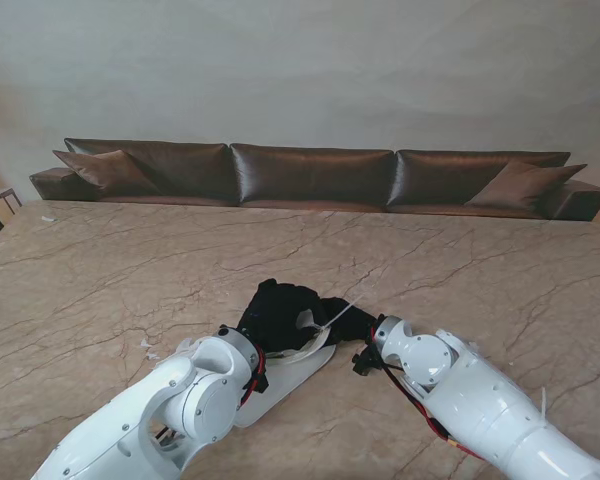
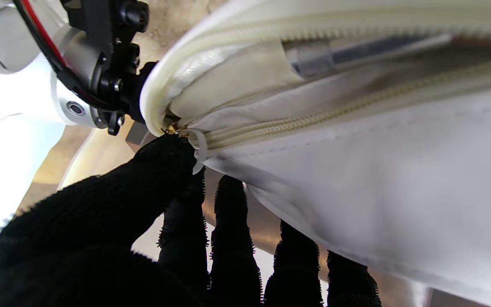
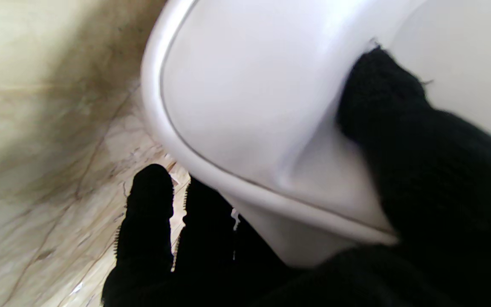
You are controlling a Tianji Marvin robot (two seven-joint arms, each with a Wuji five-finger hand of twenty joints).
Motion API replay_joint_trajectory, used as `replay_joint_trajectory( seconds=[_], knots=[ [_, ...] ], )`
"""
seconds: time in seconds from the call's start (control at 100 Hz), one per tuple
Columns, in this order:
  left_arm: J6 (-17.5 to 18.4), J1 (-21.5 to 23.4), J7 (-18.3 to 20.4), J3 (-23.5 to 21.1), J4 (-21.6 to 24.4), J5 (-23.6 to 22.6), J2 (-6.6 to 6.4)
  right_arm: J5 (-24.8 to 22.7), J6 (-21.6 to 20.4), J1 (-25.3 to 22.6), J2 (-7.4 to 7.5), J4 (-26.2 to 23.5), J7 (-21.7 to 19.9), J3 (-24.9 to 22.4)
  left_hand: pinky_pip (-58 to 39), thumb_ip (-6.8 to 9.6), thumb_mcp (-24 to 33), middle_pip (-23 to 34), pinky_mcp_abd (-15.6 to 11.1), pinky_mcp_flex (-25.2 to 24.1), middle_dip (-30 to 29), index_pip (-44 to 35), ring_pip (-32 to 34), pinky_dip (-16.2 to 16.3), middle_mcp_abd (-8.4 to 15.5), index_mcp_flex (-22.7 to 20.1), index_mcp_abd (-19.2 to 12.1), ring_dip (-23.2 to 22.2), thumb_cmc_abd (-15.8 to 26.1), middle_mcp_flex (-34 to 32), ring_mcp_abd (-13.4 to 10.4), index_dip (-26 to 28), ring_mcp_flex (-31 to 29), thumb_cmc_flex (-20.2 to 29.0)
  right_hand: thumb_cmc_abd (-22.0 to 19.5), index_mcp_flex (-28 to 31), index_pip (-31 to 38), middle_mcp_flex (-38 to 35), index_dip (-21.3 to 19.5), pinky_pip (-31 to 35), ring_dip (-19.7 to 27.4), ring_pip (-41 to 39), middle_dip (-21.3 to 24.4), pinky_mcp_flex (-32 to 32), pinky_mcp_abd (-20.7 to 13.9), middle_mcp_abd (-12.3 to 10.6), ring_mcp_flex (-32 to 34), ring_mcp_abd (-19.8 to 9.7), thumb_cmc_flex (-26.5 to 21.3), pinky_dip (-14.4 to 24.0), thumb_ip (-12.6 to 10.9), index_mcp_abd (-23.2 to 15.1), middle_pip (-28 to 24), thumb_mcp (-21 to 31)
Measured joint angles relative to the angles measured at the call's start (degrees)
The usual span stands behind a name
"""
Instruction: Pack the cosmetics bag
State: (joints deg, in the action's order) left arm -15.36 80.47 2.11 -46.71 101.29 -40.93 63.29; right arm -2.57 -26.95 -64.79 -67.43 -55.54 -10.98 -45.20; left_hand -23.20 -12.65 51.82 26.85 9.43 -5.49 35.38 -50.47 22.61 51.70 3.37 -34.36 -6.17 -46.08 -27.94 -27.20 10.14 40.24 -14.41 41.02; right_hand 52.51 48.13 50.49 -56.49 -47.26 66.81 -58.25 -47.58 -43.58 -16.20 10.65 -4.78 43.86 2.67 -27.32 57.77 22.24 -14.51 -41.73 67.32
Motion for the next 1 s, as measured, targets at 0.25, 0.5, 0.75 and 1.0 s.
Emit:
replay_joint_trajectory(
  seconds=[0.25, 0.5, 0.75, 1.0],
  knots=[
    [0.0, 0.1, 5.9, -1.3, 1.6, 0.7, -0.57, 1.5, 1.6, -0.8, 0.0, -0.9, -0.9, -0.6, 5.0, -1.76, 1.7, 0.0, -1.0, -0.4, 0.0, -10.6, -2.3, 4.8, 0.5, -2.6, 1.7, 0.3, -1.0, 0.6, -0.1, 5.6, 2.9, 2.8, 0.0, 1.3, 0.0, -1.2, -8.0, 5.0, -2.0, -1.5, -1.7, -4.8, 2.9, -0.1, 3.5, 0.1, 0.0, 2.1, -0.2, -0.3, -3.2, -0.4],
    [1.3, -0.3, 7.0, -1.6, 1.3, 1.3, -0.96, 2.5, 1.7, -0.9, -0.16, -0.5, -1.4, -0.6, 6.9, -1.97, 7.4, 1.4, -2.0, -0.4, 2.1, -11.5, -1.2, 6.7, 0.8, -3.0, 1.4, 0.2, -2.4, 0.5, -0.1, 10.6, 3.7, 0.3, 0.0, 2.1, 0.0, -1.4, -9.5, 6.4, -2.9, -4.3, -2.6, -5.6, 3.1, -0.1, 4.0, 0.5, 0.0, 2.2, -0.7, -0.3, -5.2, -1.1],
    [2.6, -1.5, 13.7, -4.8, 0.3, 17.7, -1.24, 2.3, 1.4, -0.9, -0.13, -0.3, -1.7, -0.5, 12.7, -1.91, 11.2, 1.1, -3.1, 0.7, 2.4, -11.5, -5.4, -6.2, 0.4, -3.7, 6.2, 0.1, -2.4, 2.9, 1.7, 10.4, 10.7, -0.6, 0.0, 3.0, 0.0, -1.5, -11.1, 7.7, -3.6, -6.2, -4.5, -5.7, 3.1, -0.1, 4.7, 0.5, 0.0, 2.9, -0.9, -0.6, -7.6, -2.6],
    [4.3, -3.7, 20.4, -6.1, -0.6, 22.5, -2.67, 2.1, 1.8, -1.2, -0.19, -0.7, -1.9, -0.9, 17.4, 2.15, 20.1, 0.0, -4.8, 2.8, 2.5, -10.6, -8.2, -24.7, 3.0, -4.3, 7.1, 0.2, -3.7, 4.9, -0.8, 11.1, 12.6, -7.3, 0.0, 3.6, 0.3, -1.6, -11.7, 7.8, -5.0, -8.3, -5.4, -5.7, 3.1, -0.1, 5.0, 0.5, 0.0, 3.5, -1.9, -1.0, -9.1, -4.6]
  ],
)
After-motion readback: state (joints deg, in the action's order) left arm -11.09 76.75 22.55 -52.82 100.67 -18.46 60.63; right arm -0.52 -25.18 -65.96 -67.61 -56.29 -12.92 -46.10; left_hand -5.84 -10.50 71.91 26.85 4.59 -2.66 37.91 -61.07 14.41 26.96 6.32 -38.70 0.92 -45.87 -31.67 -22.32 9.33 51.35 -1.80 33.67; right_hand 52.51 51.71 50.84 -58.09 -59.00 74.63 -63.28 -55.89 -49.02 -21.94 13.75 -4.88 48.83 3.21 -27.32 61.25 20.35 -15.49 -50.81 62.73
